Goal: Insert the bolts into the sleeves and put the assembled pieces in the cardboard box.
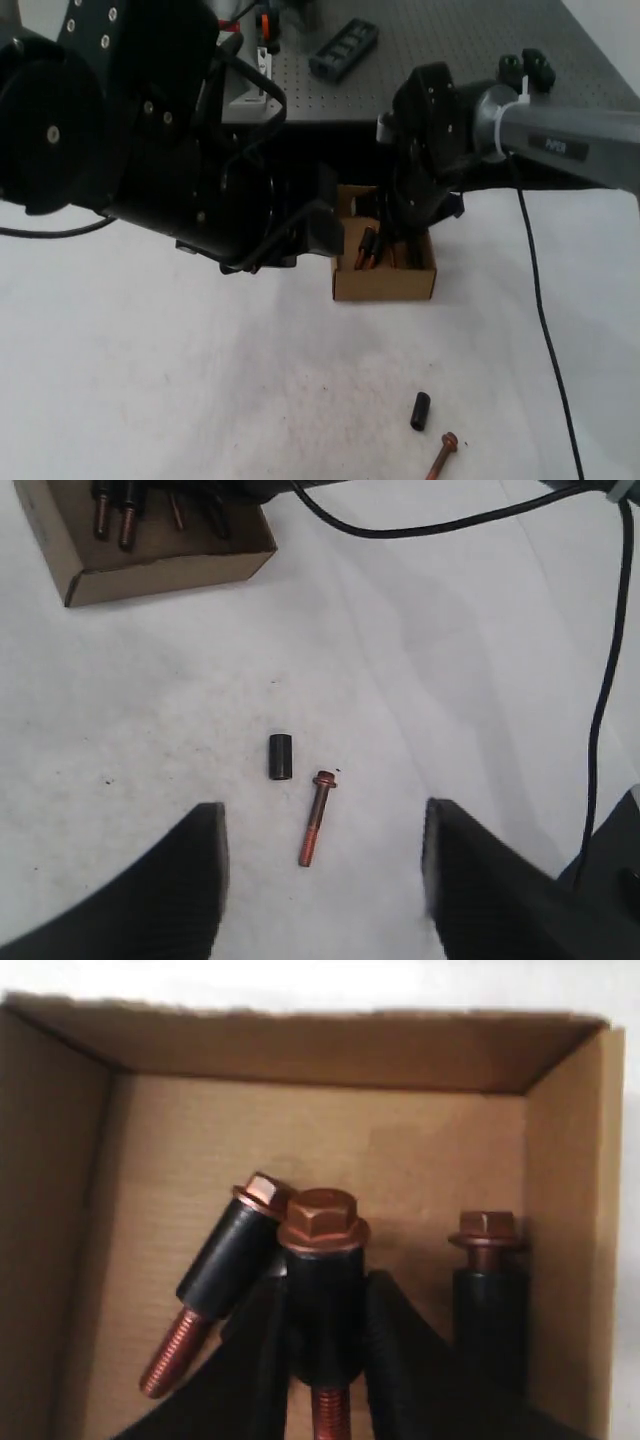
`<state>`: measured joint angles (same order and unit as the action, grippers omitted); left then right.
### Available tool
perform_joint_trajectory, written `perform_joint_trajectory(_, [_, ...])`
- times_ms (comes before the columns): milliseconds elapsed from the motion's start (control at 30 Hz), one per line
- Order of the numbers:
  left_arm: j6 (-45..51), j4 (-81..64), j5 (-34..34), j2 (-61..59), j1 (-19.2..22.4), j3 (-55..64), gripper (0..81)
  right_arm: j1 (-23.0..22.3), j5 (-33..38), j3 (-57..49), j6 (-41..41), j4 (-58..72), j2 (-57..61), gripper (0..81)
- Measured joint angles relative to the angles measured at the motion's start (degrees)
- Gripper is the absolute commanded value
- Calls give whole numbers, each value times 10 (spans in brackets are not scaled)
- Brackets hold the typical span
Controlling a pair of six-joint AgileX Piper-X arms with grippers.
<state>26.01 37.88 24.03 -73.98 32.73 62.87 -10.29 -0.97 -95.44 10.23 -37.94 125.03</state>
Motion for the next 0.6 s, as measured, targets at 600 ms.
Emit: perform_joint_trajectory(600, [0,0,-6,3,0,0,419,-5,-35,62,56,-125,-247,355])
